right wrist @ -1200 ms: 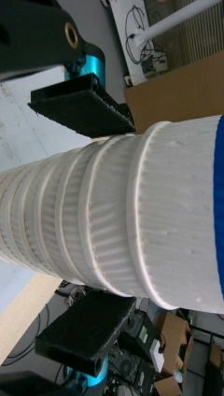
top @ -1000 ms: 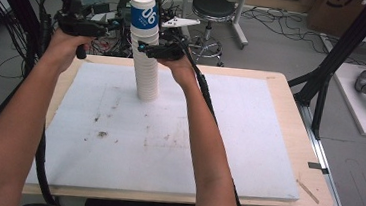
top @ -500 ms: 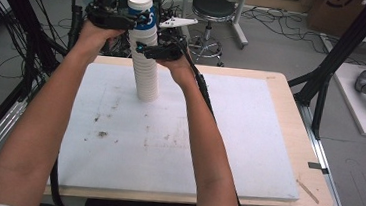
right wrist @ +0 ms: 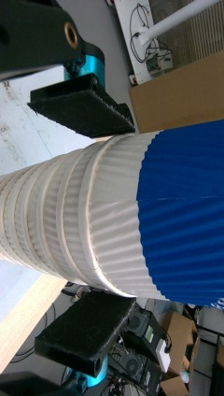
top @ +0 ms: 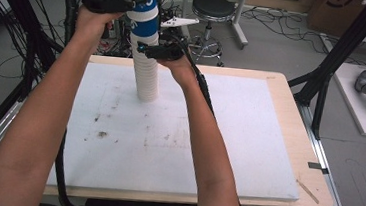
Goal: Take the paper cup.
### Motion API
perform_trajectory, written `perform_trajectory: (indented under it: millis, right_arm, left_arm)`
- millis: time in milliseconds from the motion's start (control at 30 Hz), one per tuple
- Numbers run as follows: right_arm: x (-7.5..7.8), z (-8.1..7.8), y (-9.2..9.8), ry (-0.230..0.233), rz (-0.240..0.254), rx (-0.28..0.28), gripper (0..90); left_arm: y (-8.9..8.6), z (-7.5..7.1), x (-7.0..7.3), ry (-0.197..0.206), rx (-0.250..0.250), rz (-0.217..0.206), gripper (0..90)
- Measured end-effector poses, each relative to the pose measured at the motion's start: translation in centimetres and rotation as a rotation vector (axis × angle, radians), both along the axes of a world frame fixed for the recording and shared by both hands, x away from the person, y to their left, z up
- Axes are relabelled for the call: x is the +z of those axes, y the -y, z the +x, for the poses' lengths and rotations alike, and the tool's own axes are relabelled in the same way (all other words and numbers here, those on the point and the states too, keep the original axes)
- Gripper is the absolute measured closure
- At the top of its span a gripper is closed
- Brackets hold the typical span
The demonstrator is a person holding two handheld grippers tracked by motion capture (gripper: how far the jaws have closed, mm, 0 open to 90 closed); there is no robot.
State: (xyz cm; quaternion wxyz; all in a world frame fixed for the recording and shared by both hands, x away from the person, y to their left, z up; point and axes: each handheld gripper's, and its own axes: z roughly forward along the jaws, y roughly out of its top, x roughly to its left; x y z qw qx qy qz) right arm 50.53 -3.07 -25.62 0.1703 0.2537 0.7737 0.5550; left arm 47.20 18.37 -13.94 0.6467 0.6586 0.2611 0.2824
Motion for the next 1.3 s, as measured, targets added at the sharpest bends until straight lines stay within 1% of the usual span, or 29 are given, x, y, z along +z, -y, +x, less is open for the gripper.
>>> perform_trajectory:
  millis: [33,67,100,133,167,233,333,400,467,567,600,633,667,700,733,767,800,833,867,1000,1033,1067,1100,1133,1167,1200,1233,1267,1300]
  right_arm:
    - [-0.1,0.0,0.0,0.003,0.007,0.002,15.7]
    - [-0.1,0.0,0.1,0.002,0.012,0.002,15.7]
    - [-0.2,0.0,0.2,0.001,0.016,0.0,15.8]
    - [-0.2,-0.1,0.3,0.003,0.019,-0.001,15.7]
    - [-0.2,-0.1,0.3,0.003,0.019,-0.001,15.7]
    - [0.0,-0.4,1.0,0.007,0.009,-0.002,15.7]
    - [0.2,-0.8,2.1,0.014,0.008,-0.007,15.7]
    - [0.3,-1.1,3.1,0.006,0.008,-0.011,15.7]
    - [0.2,-1.4,4.1,0.008,0.003,-0.016,15.7]
    - [0.1,-2.1,5.7,0.011,-0.008,-0.018,15.7]
    - [0.1,-2.4,6.2,0.005,-0.011,-0.021,15.7]
    - [0.0,-2.6,6.8,0.007,-0.013,-0.022,15.7]
    - [-0.1,-2.8,7.3,0.006,-0.019,-0.026,15.7]
    - [-0.1,-2.8,7.3,0.006,-0.019,-0.026,15.7]
    - [-0.2,-3.3,8.4,0.01,-0.029,-0.029,15.7]
    - [-0.2,-3.6,8.9,0.008,-0.037,-0.031,15.7]
    - [-0.2,-3.6,8.9,0.008,-0.037,-0.031,15.7]
    - [-0.3,-3.9,9.5,0.014,-0.042,-0.032,15.7]
    - [-0.3,-4.5,10.7,0.015,-0.052,-0.035,15.7]
    - [-0.3,-5.9,13.1,0.014,-0.08,-0.05,15.7]
    - [-0.3,-5.9,13.1,0.014,-0.08,-0.05,15.7]
    - [-0.7,-6.9,14.4,0.025,-0.068,-0.045,15.7]
    - [-1.0,-7.3,15.1,0.016,-0.077,-0.052,15.7]
    - [-1.4,-7.7,15.7,0.022,-0.079,-0.055,15.7]
    - [-1.8,-8.2,16.4,0.015,-0.074,-0.064,15.8]
    - [-2.1,-8.6,17.1,0.004,-0.075,-0.072,15.7]
    - [-2.5,-9.1,17.8,0.005,-0.082,-0.08,15.7]
    - [-2.9,-9.6,18.5,0.004,-0.078,-0.087,15.7]
    - [-3.2,-10.0,19.1,-0.01,-0.082,-0.098,15.7]
  left_arm:
    - [0.0,0.0,0.0,0.0,0.0,0.0,27.3]
    - [0.0,-0.4,0.8,0.008,-0.002,-0.012,27.3]
    - [0.0,-0.4,0.8,0.008,-0.002,-0.012,27.3]
    - [-0.1,-0.8,1.4,0.015,-0.003,-0.014,27.3]
    - [-0.1,-0.8,1.4,0.015,-0.003,-0.014,27.3]
    - [-0.5,-1.4,2.0,0.024,0.0,-0.021,27.3]
    - [-1.2,-2.1,2.5,0.027,-0.002,-0.038,27.4]
    - [-1.8,-2.6,2.7,0.019,0.0,-0.042,27.4]
    - [-2.3,-3.3,2.7,0.016,-0.009,-0.042,27.4]
    - [-3.0,-4.3,2.1,0.013,-0.022,-0.031,27.4]
    - [-3.0,-4.3,2.1,0.013,-0.022,-0.031,27.4]
    - [-3.3,-4.7,1.8,0.011,-0.025,-0.029,27.4]
    - [-3.9,-5.3,1.0,0.006,-0.026,-0.023,27.4]
    - [-3.9,-5.3,1.0,0.006,-0.026,-0.023,27.4]
    - [-4.7,-5.9,0.2,0.002,-0.029,-0.026,27.4]
    - [-4.7,-5.9,0.2,0.002,-0.029,-0.026,27.4]
    - [-5.0,-6.3,-0.3,-0.002,-0.03,-0.026,27.4]
    - [-5.4,-6.6,-0.8,-0.003,-0.033,-0.02,27.4]
    - [-6.0,-7.3,-2.0,-0.014,-0.035,-0.014,27.4]
    - [-7.0,-8.6,-4.6,-0.022,-0.048,-0.001,27.4]
    - [-7.0,-8.6,-4.6,-0.022,-0.048,-0.001,27.4]
    - [-7.3,-9.2,-6.1,-0.028,-0.056,-0.001,27.4]
    - [-7.4,-9.5,-6.9,-0.036,-0.055,0.009,27.4]
    - [-7.4,-9.5,-6.9,-0.036,-0.055,0.009,27.4]
    - [-7.4,-9.9,-8.4,-0.049,-0.061,0.011,27.4]
    - [-7.4,-9.9,-8.4,-0.049,-0.061,0.011,27.4]
    - [-7.3,-10.3,-9.8,-0.058,-0.069,0.018,27.4]
    - [-7.1,-10.5,-10.5,-0.063,-0.074,0.022,27.4]
    - [-6.9,-10.7,-11.1,-0.068,-0.078,0.031,27.4]
